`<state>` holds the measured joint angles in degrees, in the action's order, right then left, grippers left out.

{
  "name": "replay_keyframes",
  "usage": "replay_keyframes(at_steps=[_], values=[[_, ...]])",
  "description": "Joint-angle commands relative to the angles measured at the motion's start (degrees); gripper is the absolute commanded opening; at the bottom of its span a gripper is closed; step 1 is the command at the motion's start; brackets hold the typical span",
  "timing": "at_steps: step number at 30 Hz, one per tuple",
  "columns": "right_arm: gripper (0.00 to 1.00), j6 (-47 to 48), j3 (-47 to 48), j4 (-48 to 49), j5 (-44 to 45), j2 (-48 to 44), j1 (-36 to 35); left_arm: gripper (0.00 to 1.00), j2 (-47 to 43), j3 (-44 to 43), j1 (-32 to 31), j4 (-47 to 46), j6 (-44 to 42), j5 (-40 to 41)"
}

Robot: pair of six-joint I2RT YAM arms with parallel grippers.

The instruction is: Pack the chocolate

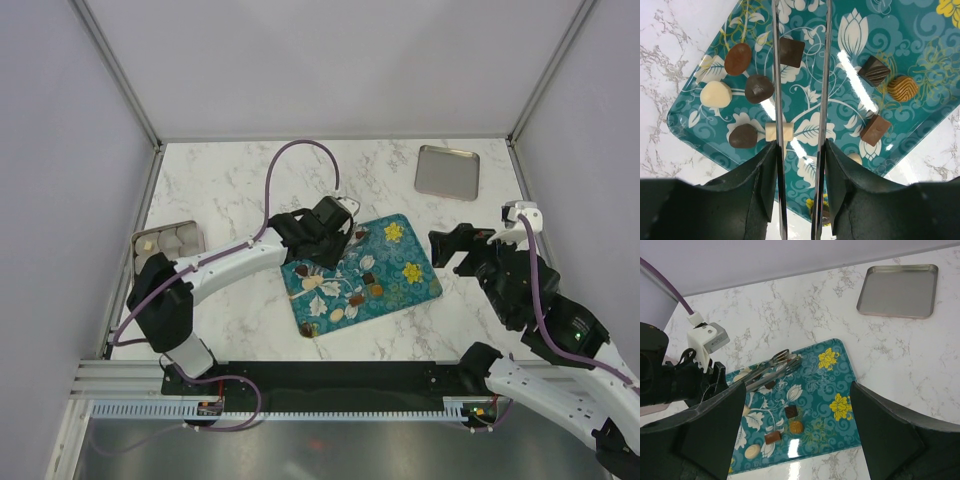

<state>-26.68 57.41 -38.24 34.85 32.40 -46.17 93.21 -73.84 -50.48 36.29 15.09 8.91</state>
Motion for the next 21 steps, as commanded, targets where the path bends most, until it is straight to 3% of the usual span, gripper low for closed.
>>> replay_keyframes(at_steps=[1, 15, 21], values=[[0.93, 0.66, -0.37, 0.44, 1.45, -0.76, -0.15, 0.47, 1.1, -2.44, -0.32, -2.89, -1.91, 1.2], [0.93, 0.4, -0.54, 0.18, 1.54, -1.2, -0.23, 0.36, -1.36, -3.76, -0.85, -0.44, -1.03, 0.06], [0.93, 0.22, -0.54, 0.01, 1.1, -1.9, -0.15, 0.33, -3.56, -6.48, -0.85, 6.14, 1.43, 5.14]])
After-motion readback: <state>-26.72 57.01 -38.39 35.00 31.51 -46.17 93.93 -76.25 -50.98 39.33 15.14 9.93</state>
